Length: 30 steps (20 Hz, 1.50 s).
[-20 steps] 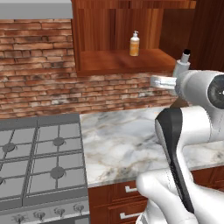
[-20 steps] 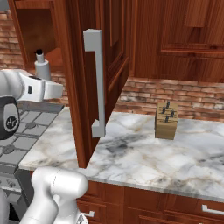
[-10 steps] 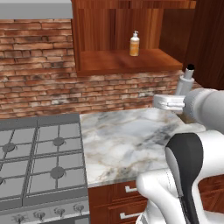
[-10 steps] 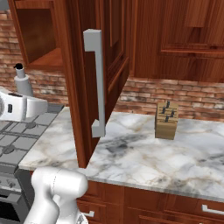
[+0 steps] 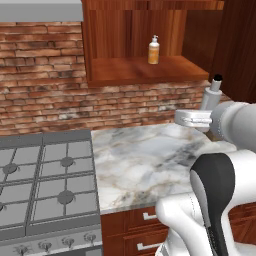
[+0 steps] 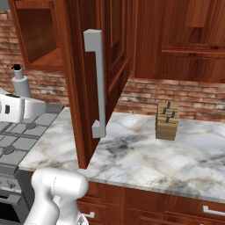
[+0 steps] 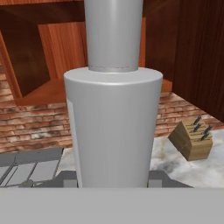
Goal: Locate and retrieve the soap dispenser and soap dispenser from the cabinet. Place them next to the sink.
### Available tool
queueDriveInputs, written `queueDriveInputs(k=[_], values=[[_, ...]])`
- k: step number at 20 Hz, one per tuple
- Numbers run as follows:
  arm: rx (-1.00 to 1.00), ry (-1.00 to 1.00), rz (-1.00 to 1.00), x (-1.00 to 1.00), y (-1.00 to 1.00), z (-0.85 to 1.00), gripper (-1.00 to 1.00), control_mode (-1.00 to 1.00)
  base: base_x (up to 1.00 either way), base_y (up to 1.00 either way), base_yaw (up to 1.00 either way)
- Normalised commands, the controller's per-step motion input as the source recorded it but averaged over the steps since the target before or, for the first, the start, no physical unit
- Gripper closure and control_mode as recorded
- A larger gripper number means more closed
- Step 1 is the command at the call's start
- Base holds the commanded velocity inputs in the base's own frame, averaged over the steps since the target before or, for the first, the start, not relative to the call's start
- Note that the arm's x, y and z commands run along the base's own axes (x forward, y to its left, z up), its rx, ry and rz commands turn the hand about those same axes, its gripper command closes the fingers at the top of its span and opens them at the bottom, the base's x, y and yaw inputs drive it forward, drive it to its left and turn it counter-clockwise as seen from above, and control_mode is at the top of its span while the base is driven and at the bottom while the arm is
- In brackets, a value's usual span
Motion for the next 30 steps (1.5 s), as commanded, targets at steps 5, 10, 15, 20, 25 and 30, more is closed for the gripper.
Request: queueDriveInputs(k=[5, 10, 15, 20, 25, 30], values=[[0.0, 0.0, 0.0, 0.0, 0.0, 0.0, 1.0, 1.0, -0.02, 0.02, 0.01], [0.0, 0.0, 0.0, 0.0, 0.0, 0.0, 1.0, 1.0, -0.23, 0.26, 0.09], [0.0, 0.0, 0.0, 0.0, 0.0, 0.0, 1.0, 1.0, -0.11, 0.41, 0.27], [0.0, 0.0, 0.0, 0.0, 0.0, 0.0, 1.0, 1.0, -0.06, 0.44, 0.4], [0.0, 0.0, 0.0, 0.0, 0.0, 0.0, 1.0, 1.0, -0.05, 0.38, 0.45], [0.0, 0.0, 0.0, 0.0, 0.0, 0.0, 1.0, 1.0, -0.19, 0.37, 0.39]])
